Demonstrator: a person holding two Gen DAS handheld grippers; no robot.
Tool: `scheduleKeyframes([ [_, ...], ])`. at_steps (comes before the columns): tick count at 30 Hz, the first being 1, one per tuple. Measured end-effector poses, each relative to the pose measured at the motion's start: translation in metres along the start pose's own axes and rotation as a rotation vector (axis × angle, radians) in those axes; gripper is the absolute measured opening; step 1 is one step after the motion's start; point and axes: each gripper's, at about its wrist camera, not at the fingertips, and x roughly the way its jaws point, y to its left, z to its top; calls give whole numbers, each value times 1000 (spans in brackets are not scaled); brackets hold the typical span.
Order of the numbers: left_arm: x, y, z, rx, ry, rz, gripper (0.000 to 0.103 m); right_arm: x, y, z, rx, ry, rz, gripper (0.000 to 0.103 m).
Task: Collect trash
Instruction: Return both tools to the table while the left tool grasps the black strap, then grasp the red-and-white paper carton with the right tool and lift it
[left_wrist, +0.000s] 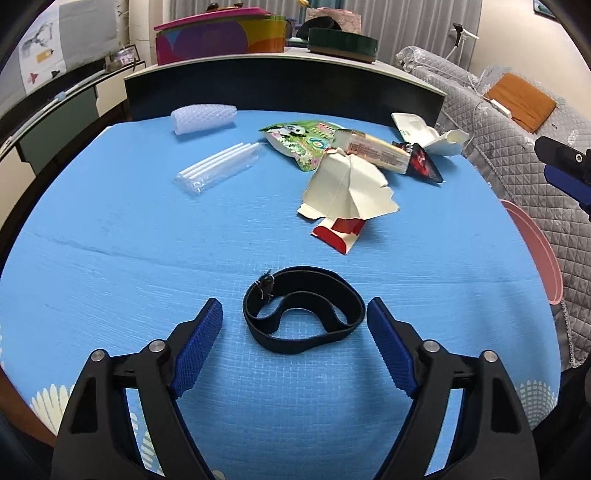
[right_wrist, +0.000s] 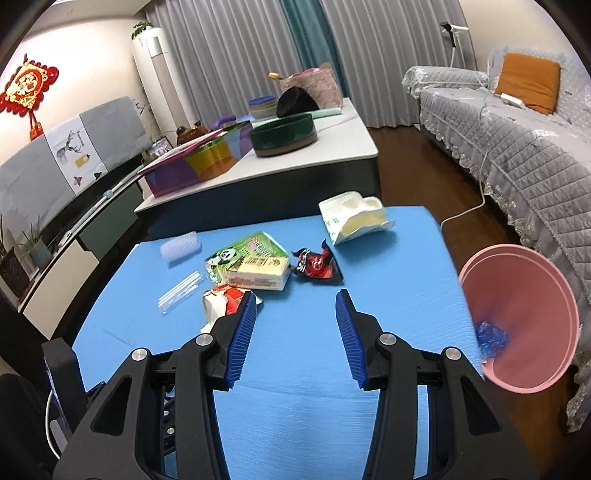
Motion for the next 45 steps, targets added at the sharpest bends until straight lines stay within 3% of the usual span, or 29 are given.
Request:
scheduleKeyframes([
  [2, 2, 2, 2, -1, 3, 18, 56, 7, 3, -2, -1, 11, 11, 45],
  [8, 4, 20, 9, -61, -15, 62, 28, 31, 17, -8, 6, 49, 63, 44],
  [19, 13, 38, 21, -111, -49, 95, 21, 91, 42, -25, 20, 165, 166, 38],
  [27, 17, 44, 28, -140, -55, 104, 19, 116, 49, -29, 16, 213, 191, 26],
  [33, 19, 44, 30, -141, -58, 106, 19, 118, 56, -29, -11, 217, 214, 14],
  [45, 12, 38, 32, -129, -80, 99, 18, 98, 60, -23, -67, 169, 210, 9],
])
